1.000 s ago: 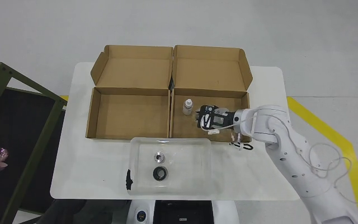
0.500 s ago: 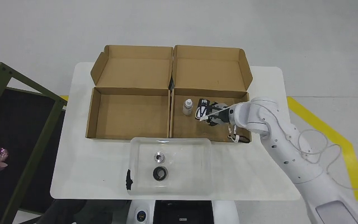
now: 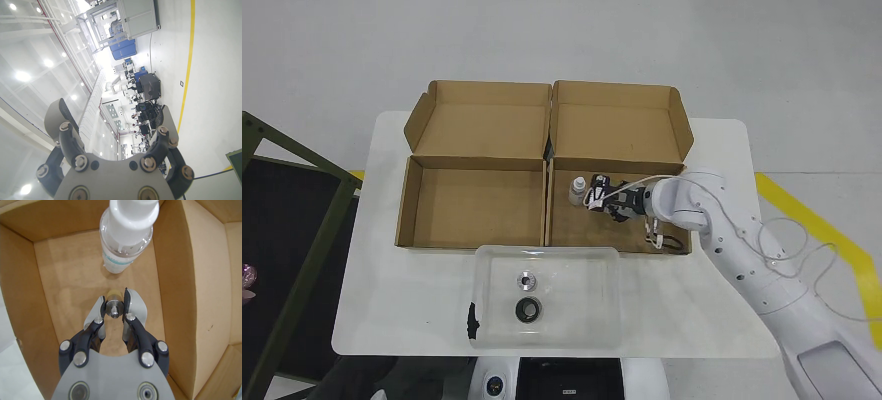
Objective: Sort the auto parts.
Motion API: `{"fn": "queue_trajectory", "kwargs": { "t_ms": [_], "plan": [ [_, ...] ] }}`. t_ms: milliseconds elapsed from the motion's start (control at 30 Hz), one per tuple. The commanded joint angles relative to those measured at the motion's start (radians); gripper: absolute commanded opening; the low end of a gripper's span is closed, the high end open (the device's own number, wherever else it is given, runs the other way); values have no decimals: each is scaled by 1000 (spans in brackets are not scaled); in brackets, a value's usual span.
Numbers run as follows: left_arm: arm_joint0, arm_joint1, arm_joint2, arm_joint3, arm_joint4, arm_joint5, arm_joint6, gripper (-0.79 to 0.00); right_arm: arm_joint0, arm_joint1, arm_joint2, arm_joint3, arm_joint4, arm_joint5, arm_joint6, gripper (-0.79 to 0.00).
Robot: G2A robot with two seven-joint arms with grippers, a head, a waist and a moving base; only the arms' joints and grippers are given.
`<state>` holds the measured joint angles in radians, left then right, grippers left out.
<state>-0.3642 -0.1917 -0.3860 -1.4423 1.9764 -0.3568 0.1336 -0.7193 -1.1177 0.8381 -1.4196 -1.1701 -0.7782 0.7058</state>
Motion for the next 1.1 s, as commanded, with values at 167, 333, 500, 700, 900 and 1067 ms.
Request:
{"fn": "queue_trajectory", "kwargs": {
  "t_ms": [167,333,500,700,900,1067],
  "plan": [
    [0,0,0,0,0,0,0,0,17,-10,-20,14,-1,4,-7,-465],
    [0,0,0,0,0,0,0,0,10,-8,-9,-9,8,5,-10,-440],
    [0,0,0,0,0,0,0,0,-27,8,37,-81,20,5,-10,-428],
    [0,0,0,0,0,0,0,0,-112,37,123,-197,39,-6,-9,-416],
    [0,0,0,0,0,0,0,0,-206,63,200,-341,68,-31,-15,-406],
    [0,0,0,0,0,0,0,0,-269,78,239,-452,75,-48,-24,-403]
  ]
}}
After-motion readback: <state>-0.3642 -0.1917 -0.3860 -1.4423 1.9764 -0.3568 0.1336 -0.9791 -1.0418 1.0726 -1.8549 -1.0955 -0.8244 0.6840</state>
